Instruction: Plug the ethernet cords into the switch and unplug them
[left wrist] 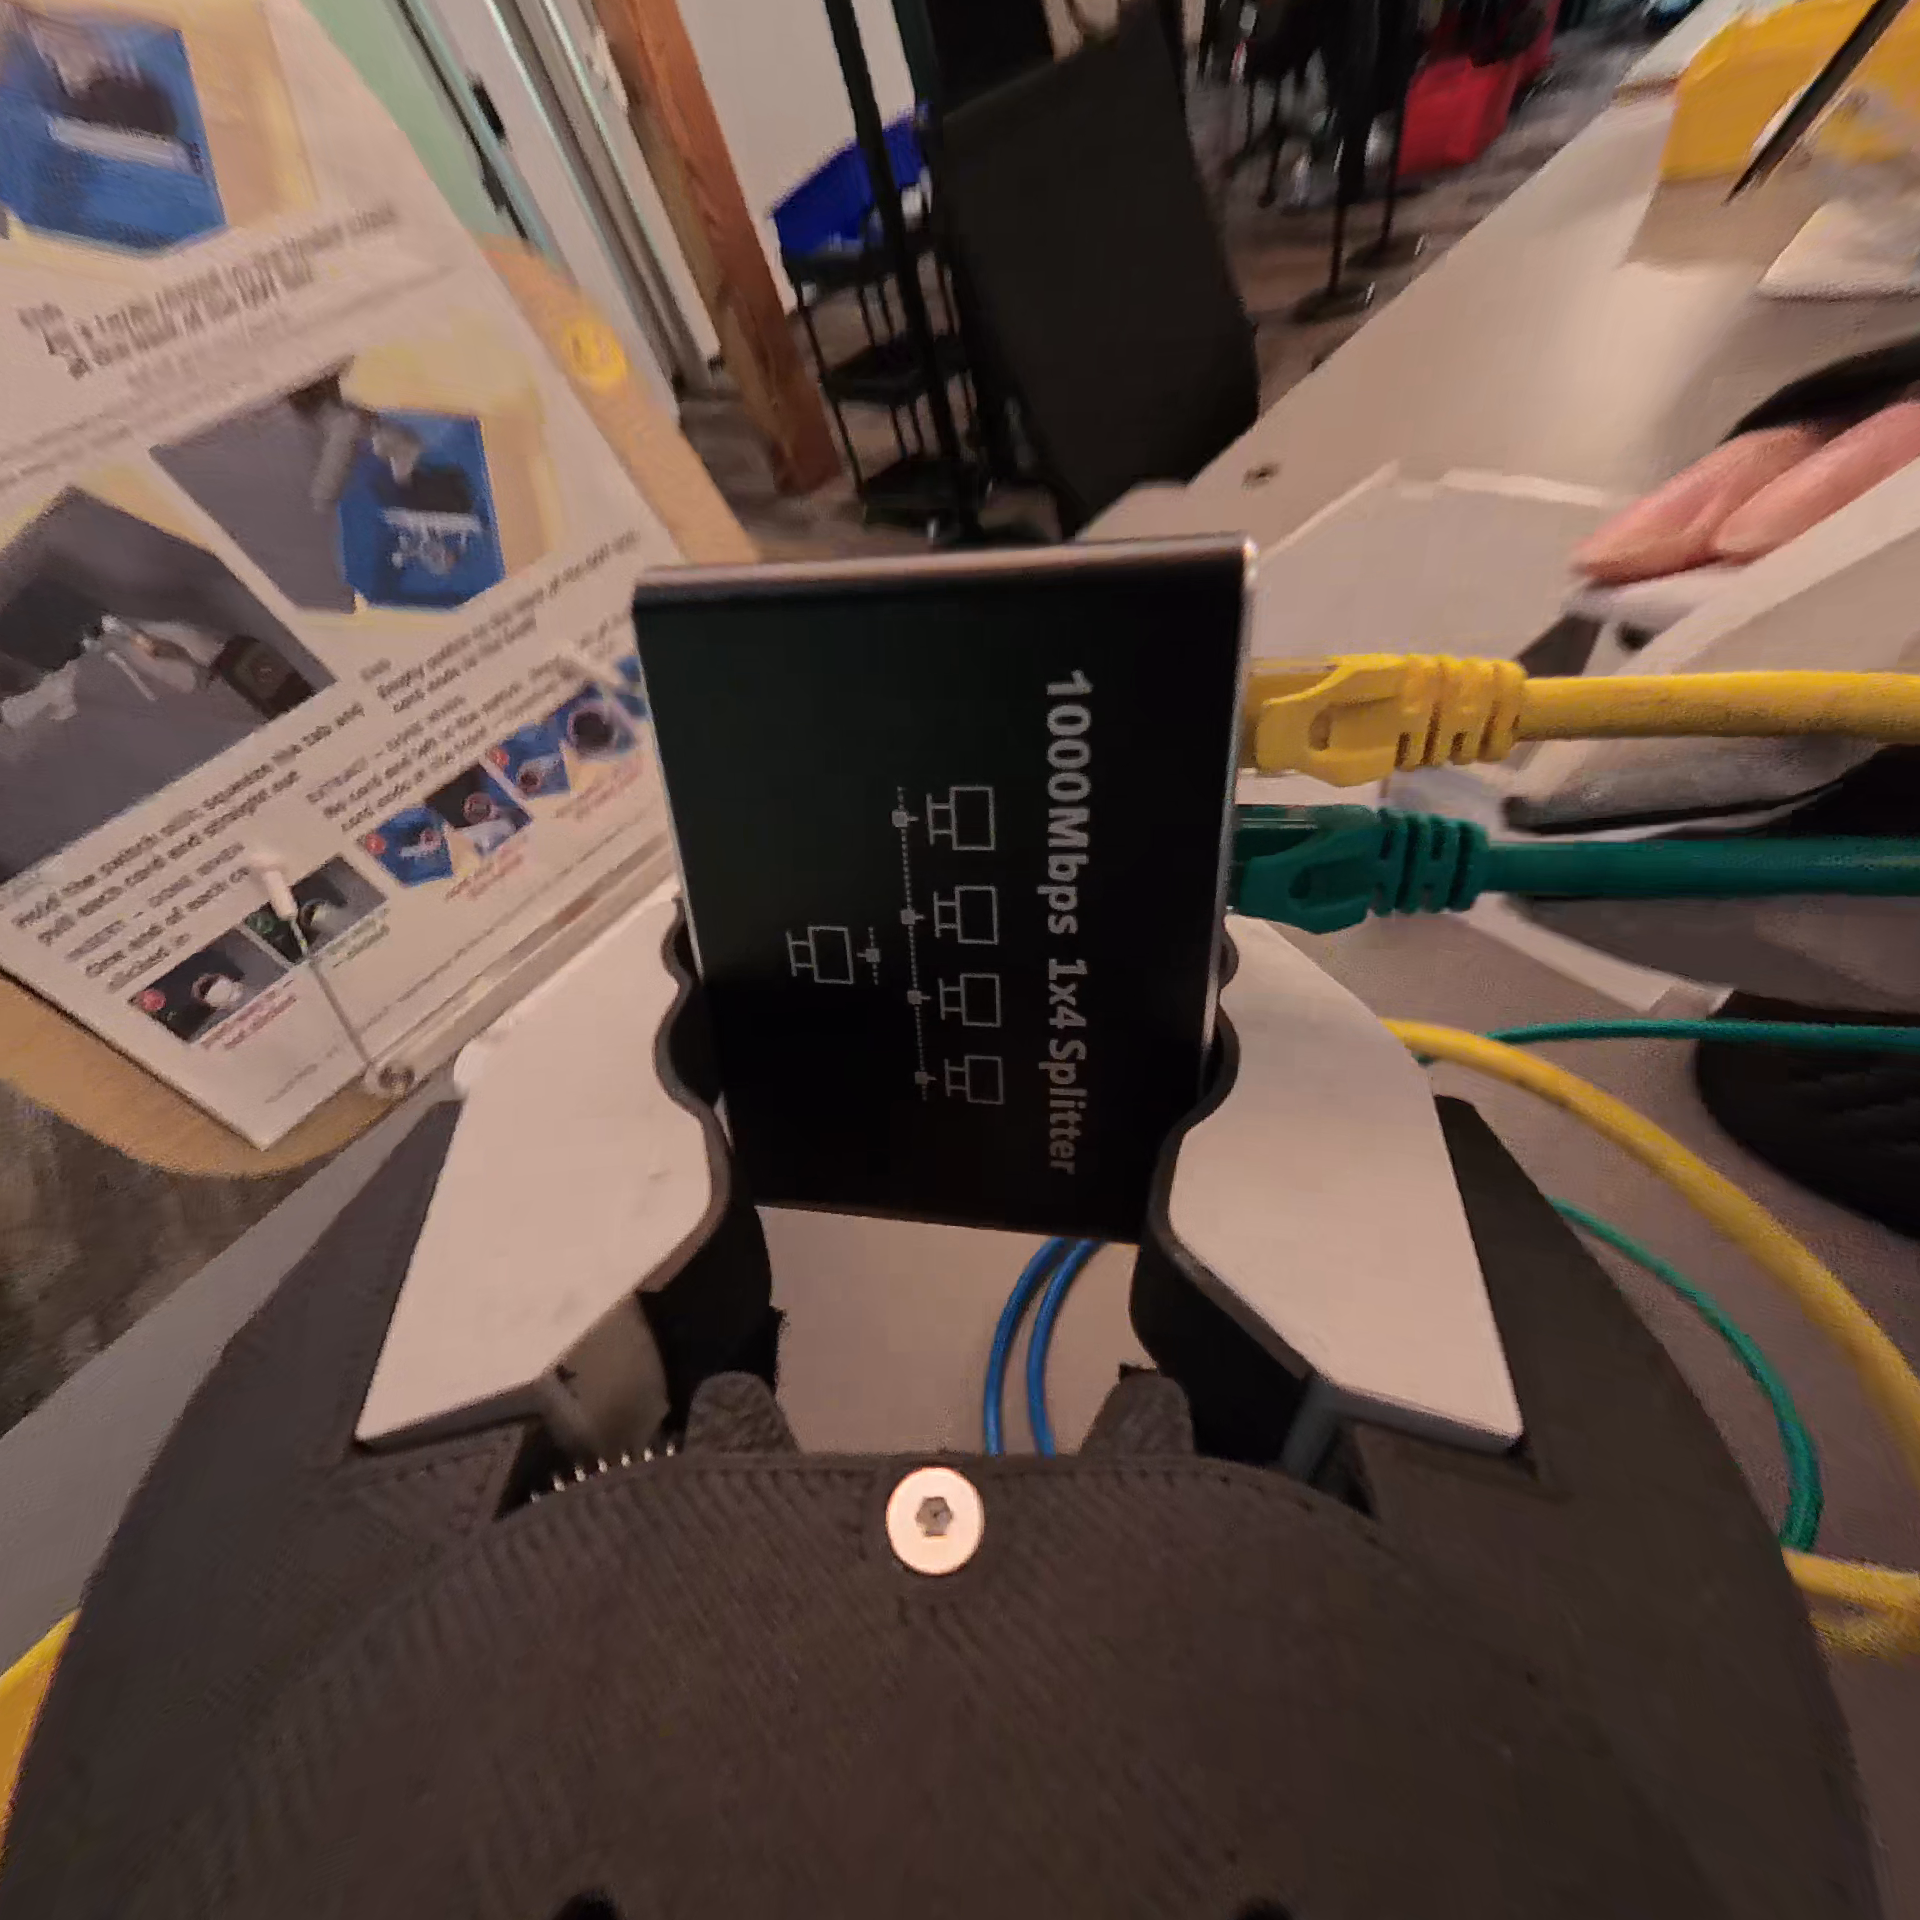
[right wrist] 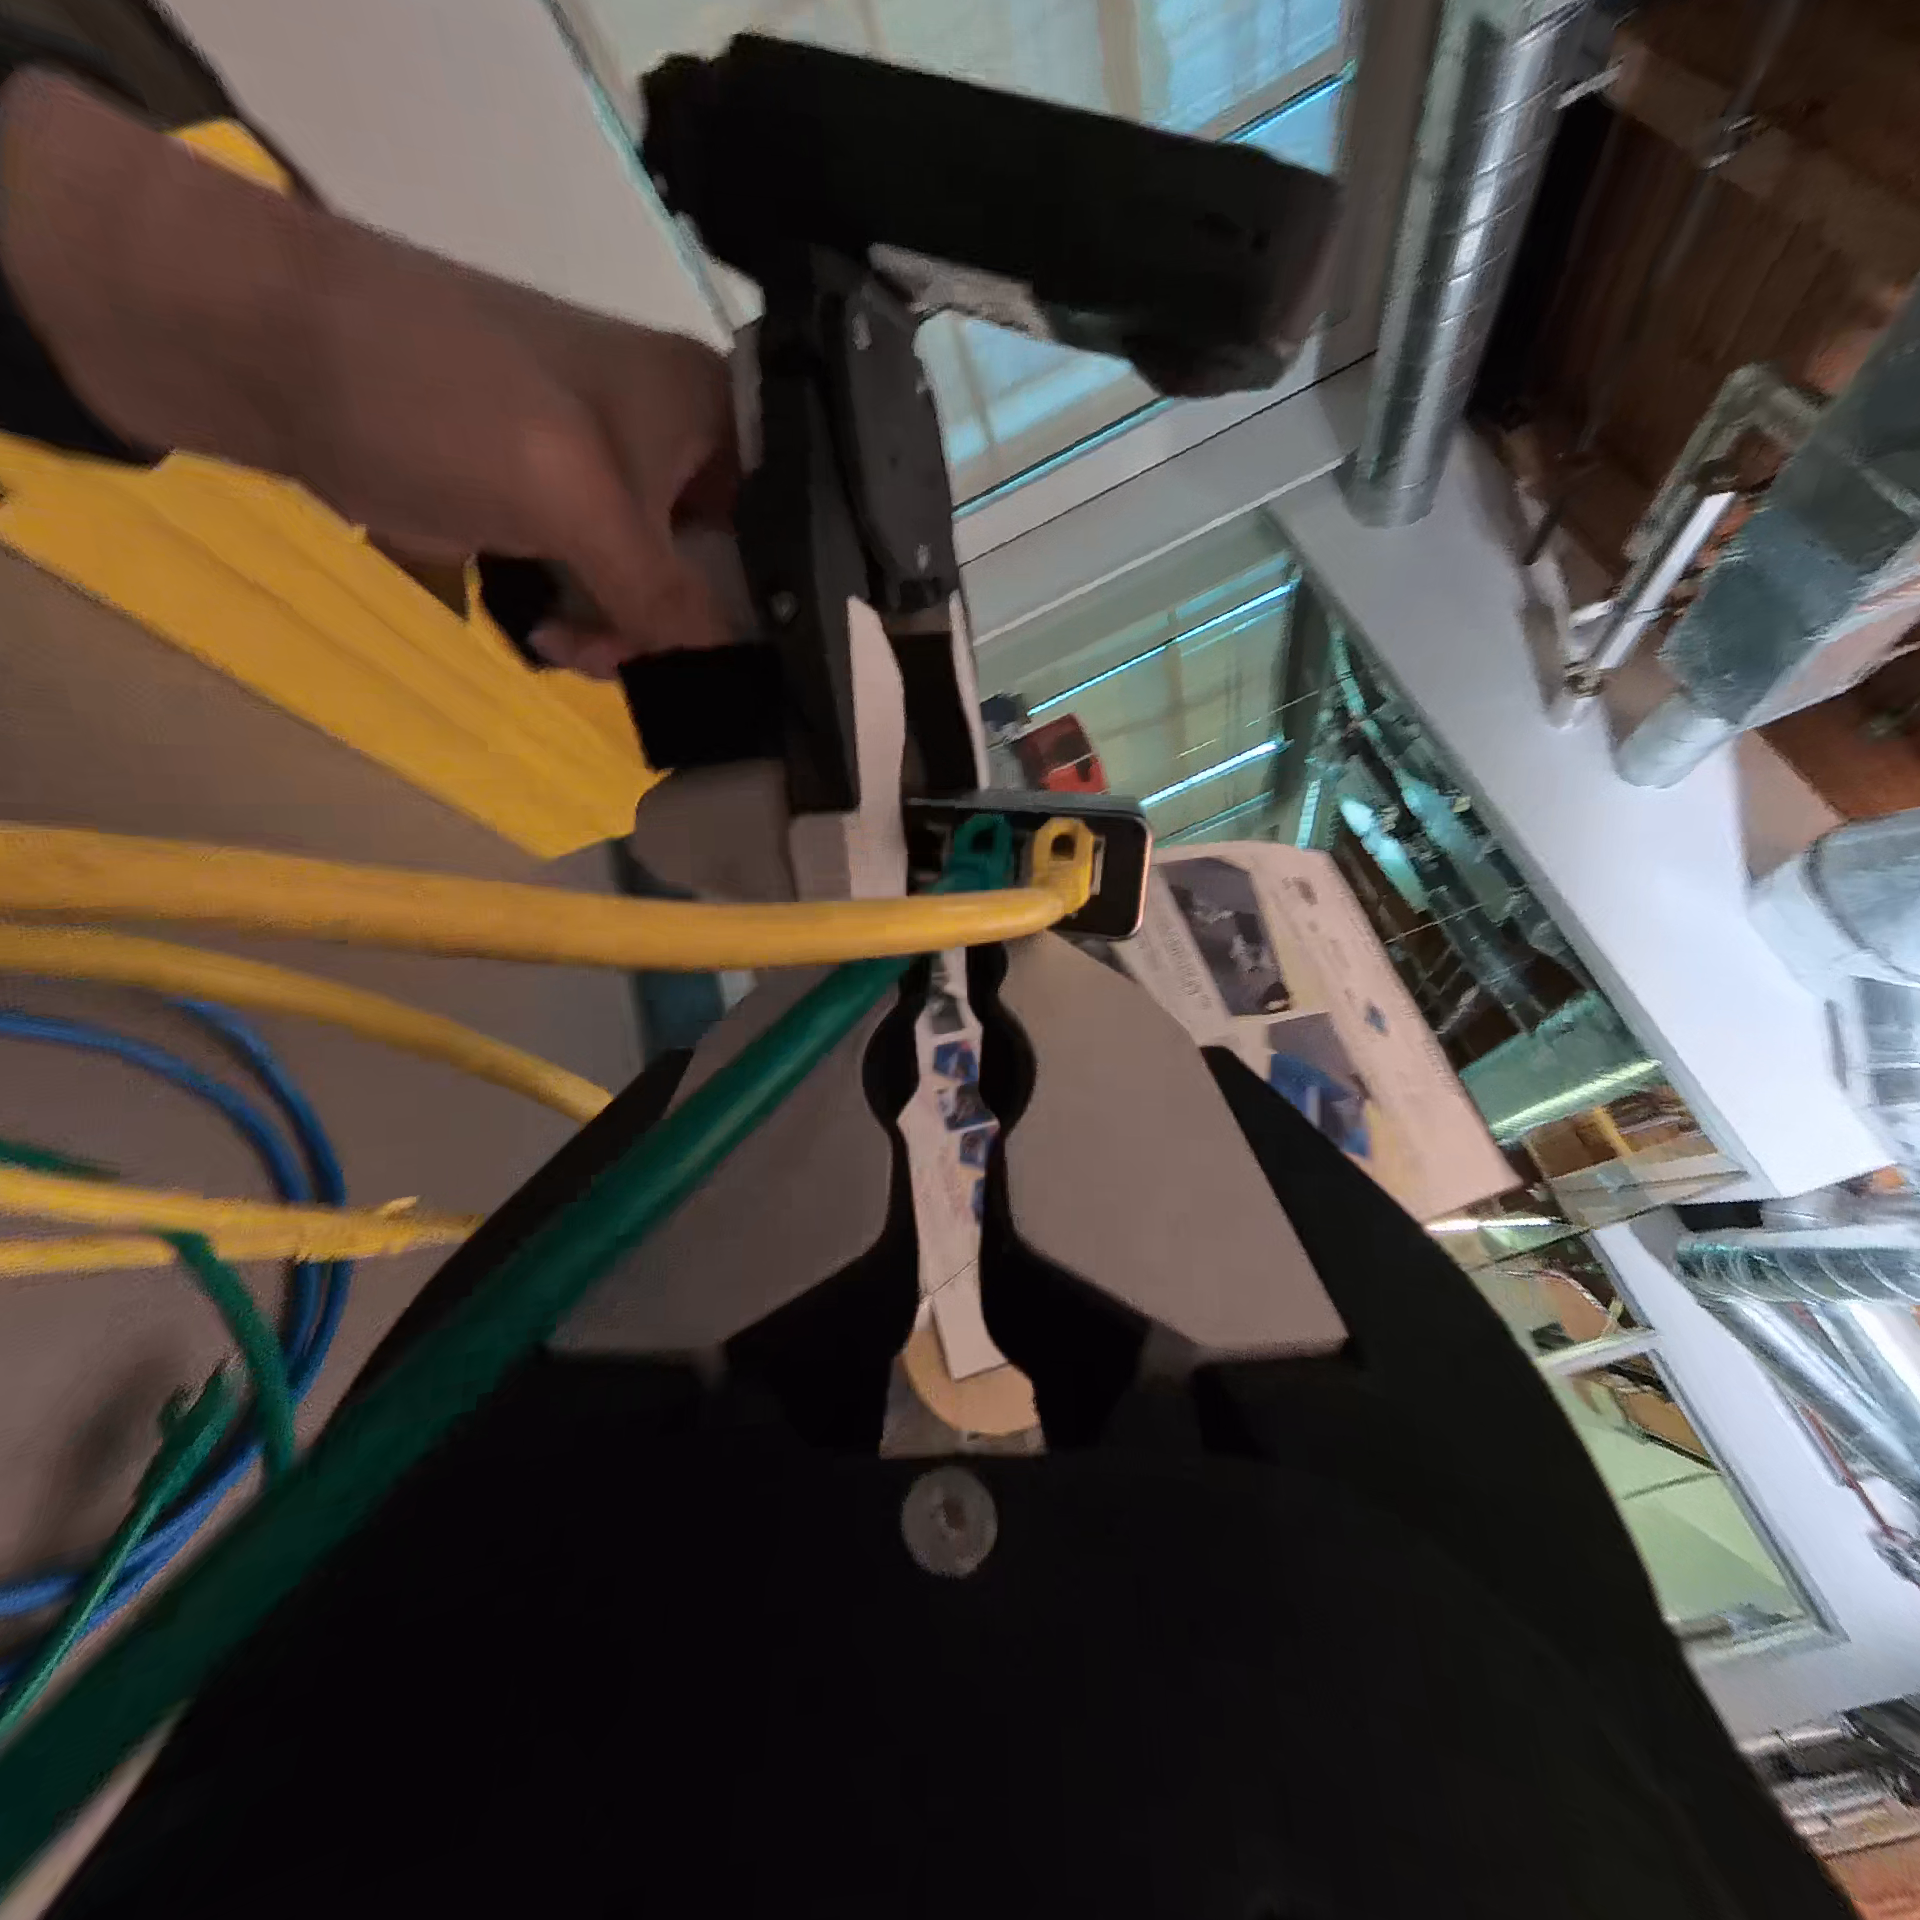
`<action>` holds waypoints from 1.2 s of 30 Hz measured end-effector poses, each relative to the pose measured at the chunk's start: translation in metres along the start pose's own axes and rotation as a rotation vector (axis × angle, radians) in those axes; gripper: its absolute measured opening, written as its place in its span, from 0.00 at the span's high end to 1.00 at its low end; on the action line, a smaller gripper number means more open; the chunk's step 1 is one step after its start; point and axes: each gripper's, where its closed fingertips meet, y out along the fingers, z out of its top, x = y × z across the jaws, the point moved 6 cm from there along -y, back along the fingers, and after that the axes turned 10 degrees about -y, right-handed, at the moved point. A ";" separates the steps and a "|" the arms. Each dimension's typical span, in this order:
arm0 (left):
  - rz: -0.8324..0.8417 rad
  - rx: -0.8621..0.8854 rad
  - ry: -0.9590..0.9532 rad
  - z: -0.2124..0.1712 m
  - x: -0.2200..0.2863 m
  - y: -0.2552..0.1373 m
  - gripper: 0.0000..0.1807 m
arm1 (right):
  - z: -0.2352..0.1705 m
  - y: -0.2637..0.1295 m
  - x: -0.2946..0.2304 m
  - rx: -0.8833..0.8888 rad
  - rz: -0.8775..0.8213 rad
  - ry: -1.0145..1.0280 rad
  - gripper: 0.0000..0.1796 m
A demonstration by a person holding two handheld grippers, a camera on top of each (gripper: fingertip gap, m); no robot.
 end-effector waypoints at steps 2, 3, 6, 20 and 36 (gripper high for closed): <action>0.022 -0.105 0.009 -0.016 -0.018 0.002 0.51 | -0.013 0.001 -0.005 -0.028 0.074 0.034 0.96; 0.032 -0.167 0.015 -0.026 -0.029 0.002 0.51 | -0.022 0.001 -0.006 -0.049 0.110 0.079 0.96; 0.021 -0.314 0.027 -0.055 -0.054 -0.003 0.50 | -0.048 0.004 -0.015 -0.101 0.230 0.284 0.97; -0.161 -0.022 0.114 -0.025 -0.049 -0.109 0.51 | -0.128 0.055 -0.155 -0.660 0.721 0.875 0.91; -0.212 -0.260 0.120 -0.056 -0.049 -0.081 0.51 | -0.130 0.049 -0.199 -0.876 0.962 0.737 0.96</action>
